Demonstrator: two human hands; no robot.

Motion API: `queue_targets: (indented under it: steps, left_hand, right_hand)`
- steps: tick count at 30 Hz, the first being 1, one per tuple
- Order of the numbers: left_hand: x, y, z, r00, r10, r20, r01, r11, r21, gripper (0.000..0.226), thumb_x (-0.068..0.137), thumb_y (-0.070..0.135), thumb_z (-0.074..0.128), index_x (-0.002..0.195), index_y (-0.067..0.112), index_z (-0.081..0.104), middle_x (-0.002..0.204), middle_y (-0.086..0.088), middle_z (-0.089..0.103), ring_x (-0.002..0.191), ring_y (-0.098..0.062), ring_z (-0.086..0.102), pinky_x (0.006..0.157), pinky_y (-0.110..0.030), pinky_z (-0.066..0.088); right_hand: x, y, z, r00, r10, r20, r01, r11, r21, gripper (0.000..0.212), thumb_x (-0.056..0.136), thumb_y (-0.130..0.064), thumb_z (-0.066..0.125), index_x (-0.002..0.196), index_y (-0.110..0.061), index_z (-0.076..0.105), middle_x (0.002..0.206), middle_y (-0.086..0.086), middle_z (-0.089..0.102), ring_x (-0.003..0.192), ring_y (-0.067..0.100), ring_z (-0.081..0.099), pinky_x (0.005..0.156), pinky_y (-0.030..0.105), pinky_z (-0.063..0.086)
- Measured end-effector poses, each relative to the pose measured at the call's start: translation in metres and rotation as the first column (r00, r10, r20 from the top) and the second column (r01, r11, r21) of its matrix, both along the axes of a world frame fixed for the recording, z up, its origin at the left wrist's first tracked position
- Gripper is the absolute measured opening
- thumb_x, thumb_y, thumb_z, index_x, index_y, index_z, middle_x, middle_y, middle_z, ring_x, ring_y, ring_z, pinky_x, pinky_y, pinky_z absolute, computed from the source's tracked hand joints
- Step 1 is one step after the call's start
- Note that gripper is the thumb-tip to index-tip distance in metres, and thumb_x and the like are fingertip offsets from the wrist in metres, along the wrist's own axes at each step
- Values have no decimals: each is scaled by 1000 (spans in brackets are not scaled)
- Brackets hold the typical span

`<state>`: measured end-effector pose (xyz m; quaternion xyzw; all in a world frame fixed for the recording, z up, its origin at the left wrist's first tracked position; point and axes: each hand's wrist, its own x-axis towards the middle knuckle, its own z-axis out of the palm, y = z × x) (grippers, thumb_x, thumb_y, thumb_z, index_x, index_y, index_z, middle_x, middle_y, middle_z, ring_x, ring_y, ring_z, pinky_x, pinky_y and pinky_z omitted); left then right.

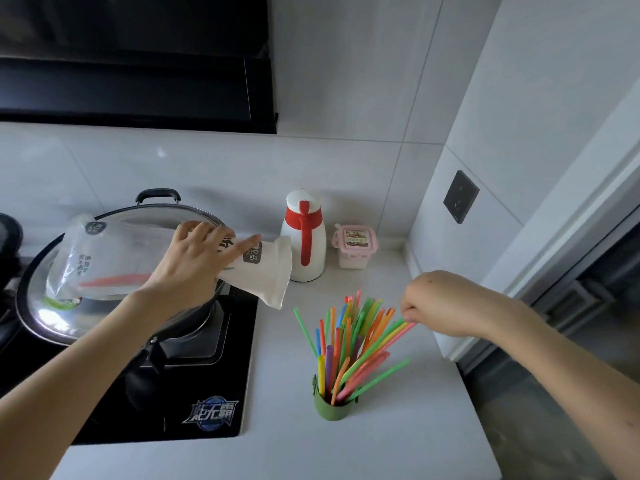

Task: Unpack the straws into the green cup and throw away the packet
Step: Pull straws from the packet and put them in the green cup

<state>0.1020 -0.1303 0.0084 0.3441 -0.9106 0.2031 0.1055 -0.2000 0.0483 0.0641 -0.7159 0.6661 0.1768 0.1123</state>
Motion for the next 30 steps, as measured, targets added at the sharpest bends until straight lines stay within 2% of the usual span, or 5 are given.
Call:
queue_targets:
  steps: [8, 17, 25, 28, 30]
  left_hand:
    - [-2, 7, 4, 999, -31, -38, 29, 999, -39, 93, 47, -4, 66, 132, 27, 42, 106, -13, 61, 93, -36, 55, 87, -49, 39]
    - [-1, 12, 21, 993, 4, -119, 7, 996, 91, 105, 49, 12, 79, 137, 34, 27, 112, -6, 60, 99, -31, 55, 87, -47, 42]
    - [-10, 20, 52, 985, 25, -168, 1, 988, 155, 100, 59, 17, 76, 139, 36, 20, 116, -4, 56, 105, -29, 50, 94, -44, 36]
    - [-15, 25, 59, 999, -15, -48, 13, 999, -37, 101, 53, 8, 72, 138, 35, 25, 112, -5, 58, 100, -29, 51, 93, -43, 33]
    - [-21, 30, 67, 997, -61, 38, 66, 985, -158, 98, 52, 7, 71, 136, 33, 29, 112, -9, 58, 100, -31, 50, 95, -47, 29]
  right_hand:
    - [41, -26, -60, 975, 188, -122, -194, 980, -43, 41, 83, 6, 48, 52, -10, 28, 53, 3, 30, 48, 19, 33, 47, 29, 29]
    - [35, -31, -66, 943, -3, 333, 64, 983, -172, 17, 86, -16, 56, 95, -7, 67, 93, 5, 61, 84, 21, 58, 68, 26, 45]
    - [34, -25, -74, 928, 63, 367, 68, 940, -334, 21, 90, -16, 52, 97, -5, 68, 98, 9, 65, 90, 23, 60, 82, 36, 49]
    - [38, -22, -41, 661, 149, 735, 515, 622, -590, 19, 93, -20, 53, 97, -9, 68, 93, 5, 70, 82, 17, 65, 73, 29, 52]
    - [49, -34, -25, 23, 86, 996, 765, 641, -73, 20, 96, -25, 48, 101, -13, 63, 94, 8, 69, 80, 19, 66, 73, 32, 54]
